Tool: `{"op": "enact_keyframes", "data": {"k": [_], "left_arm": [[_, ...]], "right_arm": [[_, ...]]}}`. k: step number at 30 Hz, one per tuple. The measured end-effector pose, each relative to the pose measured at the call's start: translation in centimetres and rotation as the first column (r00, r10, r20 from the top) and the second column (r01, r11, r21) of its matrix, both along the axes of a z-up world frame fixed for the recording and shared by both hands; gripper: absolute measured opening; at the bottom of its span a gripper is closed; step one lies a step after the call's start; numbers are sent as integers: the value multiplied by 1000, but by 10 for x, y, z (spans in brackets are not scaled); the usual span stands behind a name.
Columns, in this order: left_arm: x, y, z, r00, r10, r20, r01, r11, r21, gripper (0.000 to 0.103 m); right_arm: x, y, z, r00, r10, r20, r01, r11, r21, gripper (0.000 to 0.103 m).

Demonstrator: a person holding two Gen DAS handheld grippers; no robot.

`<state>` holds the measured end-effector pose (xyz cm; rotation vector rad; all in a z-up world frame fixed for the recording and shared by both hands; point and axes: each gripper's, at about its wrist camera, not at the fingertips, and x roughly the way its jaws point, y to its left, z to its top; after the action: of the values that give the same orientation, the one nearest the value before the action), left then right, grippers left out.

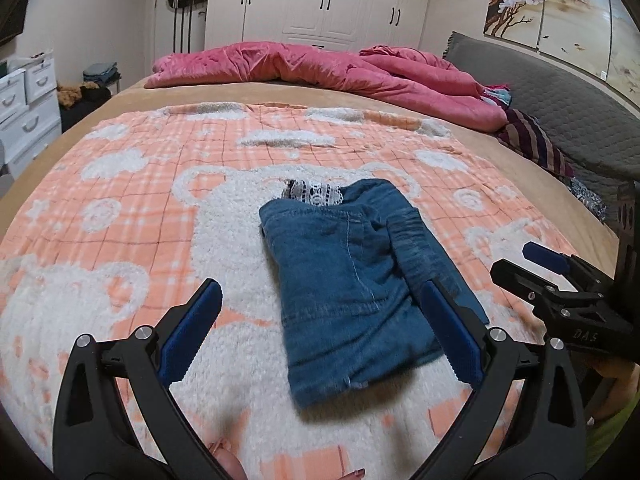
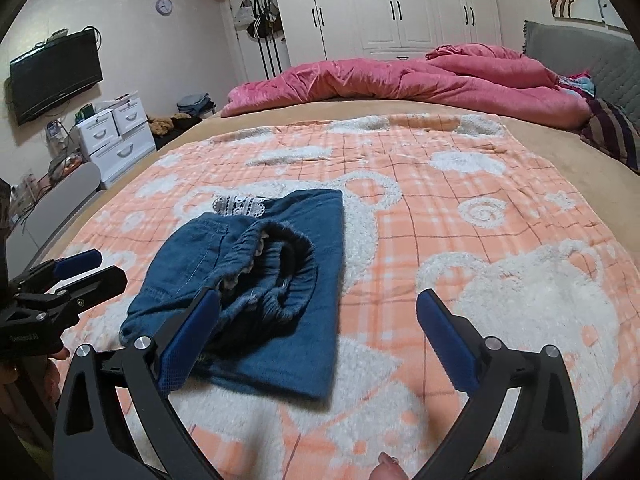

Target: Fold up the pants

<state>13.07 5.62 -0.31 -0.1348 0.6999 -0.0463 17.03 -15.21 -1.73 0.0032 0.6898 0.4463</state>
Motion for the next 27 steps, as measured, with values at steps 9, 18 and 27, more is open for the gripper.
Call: {"op": "enact_keyframes", "data": {"k": [9,18,27], "left_arm": [[-37,-2,1,1000,17,3,-17,999,-41,93],[-66,-10,-7,1000,18,-11,-19,999,-50,93],[-94,-16,-21,999,22,-38,-24,998,-51,93]], "right_arm": [[-33,-6,3,1000,20,7,-20,1000,11,98],[-65,-20,-1,1000,13,-15,-13,1000,19,98],[-89,-28,-9,999,5,-35,-5,1000,6,98]]}}
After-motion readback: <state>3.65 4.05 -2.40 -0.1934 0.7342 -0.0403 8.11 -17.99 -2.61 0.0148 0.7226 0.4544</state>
